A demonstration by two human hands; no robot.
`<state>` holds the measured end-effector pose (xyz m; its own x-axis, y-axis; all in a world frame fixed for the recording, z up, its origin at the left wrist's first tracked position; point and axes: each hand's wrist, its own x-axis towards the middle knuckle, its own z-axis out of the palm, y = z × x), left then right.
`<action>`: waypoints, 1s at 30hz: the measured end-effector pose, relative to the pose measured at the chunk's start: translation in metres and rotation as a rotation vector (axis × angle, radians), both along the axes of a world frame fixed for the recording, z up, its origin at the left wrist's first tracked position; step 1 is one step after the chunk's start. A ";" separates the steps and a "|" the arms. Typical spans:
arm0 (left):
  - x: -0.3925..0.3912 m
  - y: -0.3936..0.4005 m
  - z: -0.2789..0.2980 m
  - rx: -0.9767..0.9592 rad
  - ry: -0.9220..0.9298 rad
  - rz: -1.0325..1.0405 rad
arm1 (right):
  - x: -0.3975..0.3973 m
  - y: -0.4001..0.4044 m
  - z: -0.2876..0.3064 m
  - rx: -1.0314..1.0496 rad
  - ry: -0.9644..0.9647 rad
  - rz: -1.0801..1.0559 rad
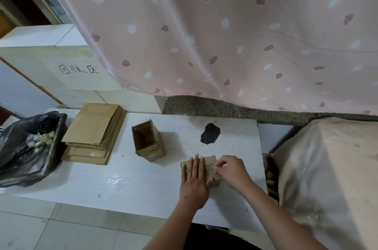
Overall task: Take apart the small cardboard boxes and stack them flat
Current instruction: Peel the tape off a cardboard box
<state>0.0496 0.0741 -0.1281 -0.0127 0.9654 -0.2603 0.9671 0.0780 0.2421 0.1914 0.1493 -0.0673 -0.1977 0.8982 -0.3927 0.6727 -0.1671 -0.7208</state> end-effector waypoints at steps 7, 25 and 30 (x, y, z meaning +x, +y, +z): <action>-0.001 0.001 -0.003 -0.032 -0.004 0.007 | 0.009 0.002 0.003 0.083 -0.044 -0.010; 0.000 0.001 0.000 -0.078 0.006 0.026 | 0.015 0.000 0.001 -0.005 0.089 0.002; 0.000 0.001 0.003 -0.091 0.004 0.022 | 0.007 0.000 -0.005 -0.016 -0.036 0.231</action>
<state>0.0496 0.0755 -0.1247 -0.0352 0.9372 -0.3471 0.9658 0.1211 0.2292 0.1981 0.1494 -0.0726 -0.3825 0.8243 -0.4174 0.7198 -0.0174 -0.6940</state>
